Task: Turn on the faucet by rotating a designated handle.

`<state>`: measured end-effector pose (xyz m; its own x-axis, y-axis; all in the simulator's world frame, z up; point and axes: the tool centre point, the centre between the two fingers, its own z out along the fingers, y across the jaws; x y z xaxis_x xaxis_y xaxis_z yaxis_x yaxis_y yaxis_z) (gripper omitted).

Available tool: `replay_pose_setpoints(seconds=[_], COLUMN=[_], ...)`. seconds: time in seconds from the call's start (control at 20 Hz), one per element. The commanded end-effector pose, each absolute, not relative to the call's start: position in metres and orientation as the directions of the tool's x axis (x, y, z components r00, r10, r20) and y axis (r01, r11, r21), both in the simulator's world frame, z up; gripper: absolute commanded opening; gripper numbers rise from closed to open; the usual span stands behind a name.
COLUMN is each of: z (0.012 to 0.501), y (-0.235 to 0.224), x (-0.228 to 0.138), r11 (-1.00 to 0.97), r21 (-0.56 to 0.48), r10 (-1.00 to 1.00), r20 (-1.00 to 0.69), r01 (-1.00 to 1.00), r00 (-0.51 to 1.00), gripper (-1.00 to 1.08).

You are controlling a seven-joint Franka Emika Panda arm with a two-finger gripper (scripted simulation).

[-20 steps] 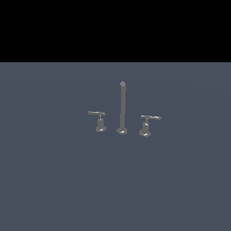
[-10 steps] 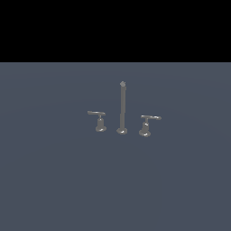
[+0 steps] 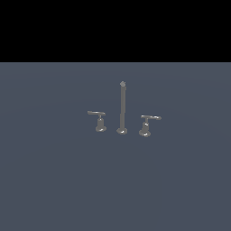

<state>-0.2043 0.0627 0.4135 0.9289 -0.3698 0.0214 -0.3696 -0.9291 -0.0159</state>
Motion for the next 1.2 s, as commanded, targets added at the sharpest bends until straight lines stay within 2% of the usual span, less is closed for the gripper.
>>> replay_pose_setpoints(seconds=[0.0,1.15], z=[0.400,0.289], y=[0.072,0.126], x=[-0.196,-0.102], r11=[-0.907,-0.619], r21=[-0.017,-0.021], r10=[-0.421,-0.786], r20=[0.020,0.004], r01=[-0.420,-0.785], r00=[0.907,0.619], gripper=[-1.00,-1.00])
